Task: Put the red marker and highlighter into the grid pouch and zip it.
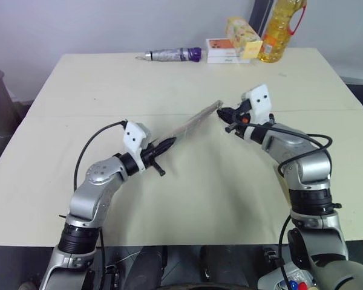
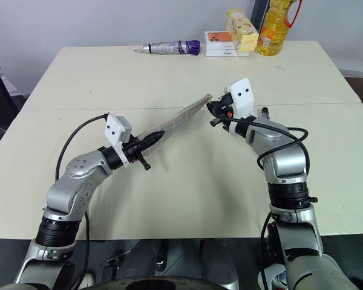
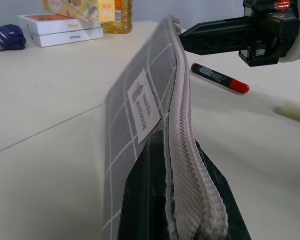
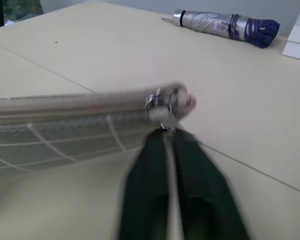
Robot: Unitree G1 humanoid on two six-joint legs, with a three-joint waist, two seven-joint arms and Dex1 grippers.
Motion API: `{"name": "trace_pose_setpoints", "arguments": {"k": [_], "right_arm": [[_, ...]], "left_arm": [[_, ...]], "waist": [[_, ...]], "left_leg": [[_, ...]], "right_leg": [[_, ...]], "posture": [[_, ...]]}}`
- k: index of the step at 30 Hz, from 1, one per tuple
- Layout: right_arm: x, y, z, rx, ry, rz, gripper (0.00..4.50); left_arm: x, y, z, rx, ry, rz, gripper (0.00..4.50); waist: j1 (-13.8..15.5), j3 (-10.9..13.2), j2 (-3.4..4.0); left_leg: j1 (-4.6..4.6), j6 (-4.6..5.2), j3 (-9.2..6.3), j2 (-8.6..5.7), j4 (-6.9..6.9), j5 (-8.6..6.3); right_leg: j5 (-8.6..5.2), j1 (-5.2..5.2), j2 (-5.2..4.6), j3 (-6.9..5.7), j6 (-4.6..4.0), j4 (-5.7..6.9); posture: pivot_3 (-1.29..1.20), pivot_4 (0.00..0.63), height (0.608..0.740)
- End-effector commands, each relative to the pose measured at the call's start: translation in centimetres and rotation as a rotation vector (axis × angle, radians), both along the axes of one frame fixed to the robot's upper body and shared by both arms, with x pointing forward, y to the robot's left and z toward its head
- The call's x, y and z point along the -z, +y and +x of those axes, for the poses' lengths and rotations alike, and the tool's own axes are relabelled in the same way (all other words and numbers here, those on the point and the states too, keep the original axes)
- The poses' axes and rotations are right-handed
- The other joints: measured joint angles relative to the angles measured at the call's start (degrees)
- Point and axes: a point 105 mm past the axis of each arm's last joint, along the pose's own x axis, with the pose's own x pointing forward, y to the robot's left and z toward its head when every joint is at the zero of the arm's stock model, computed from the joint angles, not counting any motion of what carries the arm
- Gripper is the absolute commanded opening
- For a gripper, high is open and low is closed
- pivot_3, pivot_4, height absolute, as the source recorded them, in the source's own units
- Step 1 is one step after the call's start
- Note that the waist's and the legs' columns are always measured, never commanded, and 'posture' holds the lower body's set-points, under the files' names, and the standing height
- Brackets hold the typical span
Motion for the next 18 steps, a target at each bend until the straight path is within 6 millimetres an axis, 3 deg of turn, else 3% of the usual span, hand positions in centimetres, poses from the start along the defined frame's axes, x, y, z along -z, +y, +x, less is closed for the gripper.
{"name": "trace_pose_setpoints", "arguments": {"k": [1,10,14,18], "right_arm": [[-1.8,1.9,-1.4,-0.108,-0.076,-0.046,0.03],[-1.0,7.4,-6.1,-0.404,-0.083,-0.193,0.03],[-0.8,9.9,-9.8,-0.608,-0.081,-0.230,0.03],[-0.8,10.7,-11.1,-0.680,-0.067,-0.227,0.03]], "left_arm": [[-1.0,-0.1,-0.2,-0.002,-0.053,0.002,0.00],[-0.6,-1.0,0.3,-0.009,-0.064,0.026,0.00],[-0.6,-1.8,1.0,-0.027,-0.078,0.025,0.00],[-0.9,-2.2,1.6,-0.045,-0.091,0.012,0.00]], "waist": [[0.0,0.0,0.00],[0.1,0.0,0.00],[0.5,0.0,0.00],[1.1,0.0,-0.01]], "left_leg": [[0.00,0.00,0.00,0.01,0.00,0.00],[0.00,0.00,-0.03,0.00,0.00,0.00],[0.00,0.00,-0.09,0.00,0.03,0.00],[0.00,0.00,-0.10,-0.01,0.03,0.00]], "right_leg": [[0.00,0.00,0.00,0.00,0.00,0.00],[0.00,0.03,-0.02,0.00,0.00,-0.05],[0.00,0.09,-0.02,-0.02,0.00,-0.12],[0.01,0.14,-0.03,-0.05,0.01,-0.21]], "posture": [[0.00,0.150,0.740],[0.00,0.150,0.740],[0.00,0.150,0.740],[0.00,0.150,0.740]]}}
